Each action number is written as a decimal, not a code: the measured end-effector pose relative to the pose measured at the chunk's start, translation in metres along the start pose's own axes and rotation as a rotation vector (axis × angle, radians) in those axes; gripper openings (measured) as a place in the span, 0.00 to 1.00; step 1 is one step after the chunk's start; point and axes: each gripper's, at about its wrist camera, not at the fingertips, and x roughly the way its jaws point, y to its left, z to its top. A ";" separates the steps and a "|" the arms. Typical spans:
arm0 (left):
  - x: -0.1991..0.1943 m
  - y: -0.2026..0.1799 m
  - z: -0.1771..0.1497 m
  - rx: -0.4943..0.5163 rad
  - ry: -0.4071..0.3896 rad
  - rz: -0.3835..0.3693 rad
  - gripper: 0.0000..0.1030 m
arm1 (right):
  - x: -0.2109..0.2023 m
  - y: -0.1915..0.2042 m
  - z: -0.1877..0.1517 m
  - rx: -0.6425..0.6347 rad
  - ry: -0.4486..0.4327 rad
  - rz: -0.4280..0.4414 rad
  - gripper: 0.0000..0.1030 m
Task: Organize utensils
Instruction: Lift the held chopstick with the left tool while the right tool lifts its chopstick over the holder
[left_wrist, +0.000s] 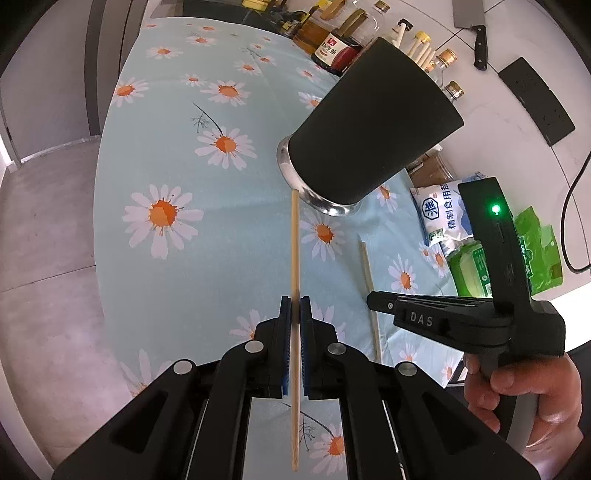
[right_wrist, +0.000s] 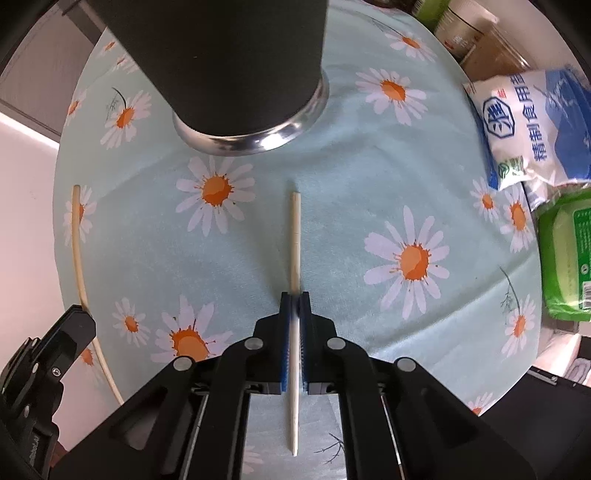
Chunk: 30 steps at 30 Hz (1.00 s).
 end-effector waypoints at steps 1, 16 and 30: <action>0.001 -0.001 0.000 0.005 0.001 0.003 0.03 | -0.001 -0.002 -0.001 0.007 0.005 0.012 0.05; 0.002 -0.044 0.002 0.040 -0.003 0.112 0.03 | -0.043 -0.040 -0.024 -0.068 -0.080 0.271 0.05; -0.024 -0.108 0.002 0.042 -0.138 0.211 0.04 | -0.093 -0.090 -0.006 -0.245 -0.200 0.483 0.05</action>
